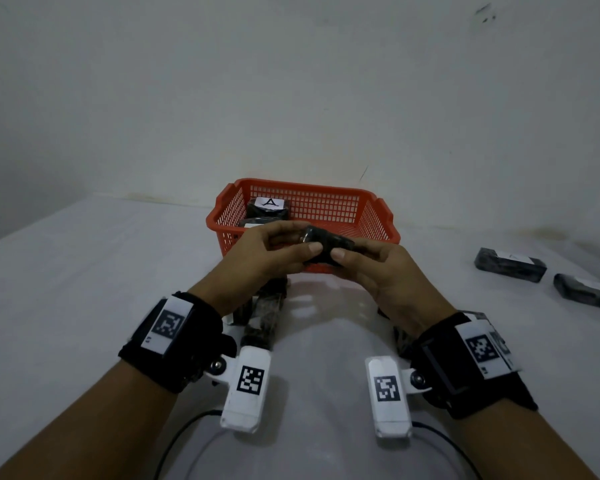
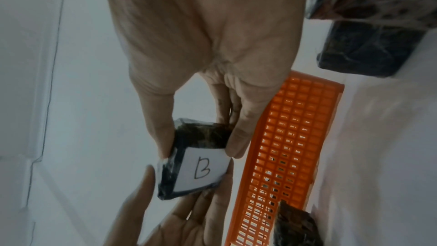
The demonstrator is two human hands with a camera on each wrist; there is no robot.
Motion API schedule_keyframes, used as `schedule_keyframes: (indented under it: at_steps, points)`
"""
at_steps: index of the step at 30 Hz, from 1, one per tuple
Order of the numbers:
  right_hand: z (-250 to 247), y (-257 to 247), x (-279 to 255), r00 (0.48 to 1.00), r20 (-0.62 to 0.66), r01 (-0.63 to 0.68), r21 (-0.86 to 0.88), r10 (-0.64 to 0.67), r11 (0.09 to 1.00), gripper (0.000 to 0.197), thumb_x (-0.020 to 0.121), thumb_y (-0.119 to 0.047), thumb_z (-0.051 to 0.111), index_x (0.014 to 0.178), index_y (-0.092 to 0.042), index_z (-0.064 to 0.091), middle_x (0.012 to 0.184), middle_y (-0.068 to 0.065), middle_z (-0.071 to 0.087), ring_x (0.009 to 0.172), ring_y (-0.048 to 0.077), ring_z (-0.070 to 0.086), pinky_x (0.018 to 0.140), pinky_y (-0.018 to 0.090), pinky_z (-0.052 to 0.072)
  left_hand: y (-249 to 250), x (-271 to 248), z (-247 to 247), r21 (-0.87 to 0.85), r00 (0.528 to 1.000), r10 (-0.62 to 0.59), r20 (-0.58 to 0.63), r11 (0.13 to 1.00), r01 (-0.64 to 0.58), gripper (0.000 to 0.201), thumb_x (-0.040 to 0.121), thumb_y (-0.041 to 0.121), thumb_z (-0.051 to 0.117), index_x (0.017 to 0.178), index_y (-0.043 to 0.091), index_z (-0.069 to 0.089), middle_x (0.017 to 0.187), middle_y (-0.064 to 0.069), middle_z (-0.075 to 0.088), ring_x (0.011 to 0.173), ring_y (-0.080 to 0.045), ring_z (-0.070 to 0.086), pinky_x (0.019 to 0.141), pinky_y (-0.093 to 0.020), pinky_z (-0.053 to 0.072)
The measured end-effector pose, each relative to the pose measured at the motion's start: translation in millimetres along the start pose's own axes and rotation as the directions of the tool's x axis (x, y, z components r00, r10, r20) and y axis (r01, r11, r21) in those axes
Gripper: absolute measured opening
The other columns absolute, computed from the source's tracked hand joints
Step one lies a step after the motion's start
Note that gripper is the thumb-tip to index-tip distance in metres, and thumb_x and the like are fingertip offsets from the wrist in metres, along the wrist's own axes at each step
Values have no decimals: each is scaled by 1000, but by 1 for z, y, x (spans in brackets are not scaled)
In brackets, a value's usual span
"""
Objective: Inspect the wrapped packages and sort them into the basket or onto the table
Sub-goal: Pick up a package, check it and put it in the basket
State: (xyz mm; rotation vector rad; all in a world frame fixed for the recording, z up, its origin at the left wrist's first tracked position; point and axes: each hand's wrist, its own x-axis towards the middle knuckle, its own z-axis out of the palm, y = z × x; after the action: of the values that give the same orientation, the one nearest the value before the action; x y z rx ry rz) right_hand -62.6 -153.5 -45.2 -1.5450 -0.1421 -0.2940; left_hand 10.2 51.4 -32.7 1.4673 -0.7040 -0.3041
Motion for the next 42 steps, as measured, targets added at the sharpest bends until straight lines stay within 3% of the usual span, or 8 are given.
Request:
schedule_keyframes:
  at_steps: [6, 11, 15, 20, 25, 32, 35, 42]
  points:
    - [-1, 2, 3, 1000, 2, -25, -31, 25, 999, 54, 76, -15, 86, 128, -9, 70, 124, 11, 76, 119, 26, 72, 108, 46, 54, 0, 0, -4, 90, 996, 61, -58, 994, -56, 50, 81, 5, 81, 128, 15, 66, 116, -2, 78, 108, -14, 74, 96, -34, 59]
    - [4, 0, 1, 988, -20, -150, 76, 152, 986, 39, 90, -23, 71, 124, -3, 70, 118, 17, 77, 107, 35, 75, 84, 38, 64, -1, 1, 0, 102, 996, 91, 19, 990, -92, 63, 72, -13, 82, 128, 10, 62, 125, -1, 72, 117, -10, 69, 95, -31, 59]
    - [3, 3, 1, 991, -102, -87, 6, 88, 996, 35, 93, -9, 73, 128, -4, 68, 118, 14, 77, 103, 28, 78, 75, 33, 65, -2, 1, 3, 167, 995, 93, 21, 981, -95, 69, 78, 9, 85, 138, 26, 57, 130, 9, 68, 116, -3, 68, 93, -26, 59]
    - [5, 6, 3, 991, -128, -56, -57, 49, 997, 42, 85, -4, 82, 124, -11, 68, 125, 12, 72, 113, 28, 73, 88, 43, 64, -4, 1, 2, 208, 977, 187, -103, 965, -162, 44, 83, 3, 80, 124, 16, 70, 116, 3, 77, 110, -7, 72, 90, -25, 60]
    - [8, -1, 1, 983, -49, -177, 34, 178, 984, 36, 88, -41, 77, 113, -15, 74, 119, 12, 76, 111, 30, 74, 96, 44, 61, -4, 0, 2, 203, 976, 212, -42, 959, -200, 44, 77, -8, 81, 116, 9, 72, 111, 2, 78, 106, -8, 74, 85, -17, 57]
    - [0, 1, -1, 999, -53, -16, -45, 14, 999, 33, 91, -12, 76, 124, -8, 73, 118, 11, 78, 114, 26, 74, 103, 42, 57, 1, -1, 2, 232, 995, 60, 85, 970, -79, 53, 87, 30, 76, 138, 26, 61, 127, 12, 72, 118, -2, 67, 101, -25, 54]
    - [0, 2, 0, 999, -33, -14, -55, 13, 998, 45, 81, -17, 84, 124, -10, 73, 119, 11, 77, 117, 27, 73, 109, 49, 53, -1, -2, 2, 246, 997, 69, 37, 966, -75, 36, 94, 22, 71, 130, 20, 69, 115, 8, 78, 107, -3, 73, 93, -19, 57]
    - [-3, -3, -2, 999, -50, -2, -82, -2, 997, 52, 78, -15, 84, 127, -8, 70, 120, 9, 78, 117, 23, 73, 111, 45, 52, -1, 0, -4, 198, 998, 64, 0, 978, -63, 49, 85, 16, 79, 132, 20, 65, 120, 7, 75, 112, -5, 71, 95, -23, 57]
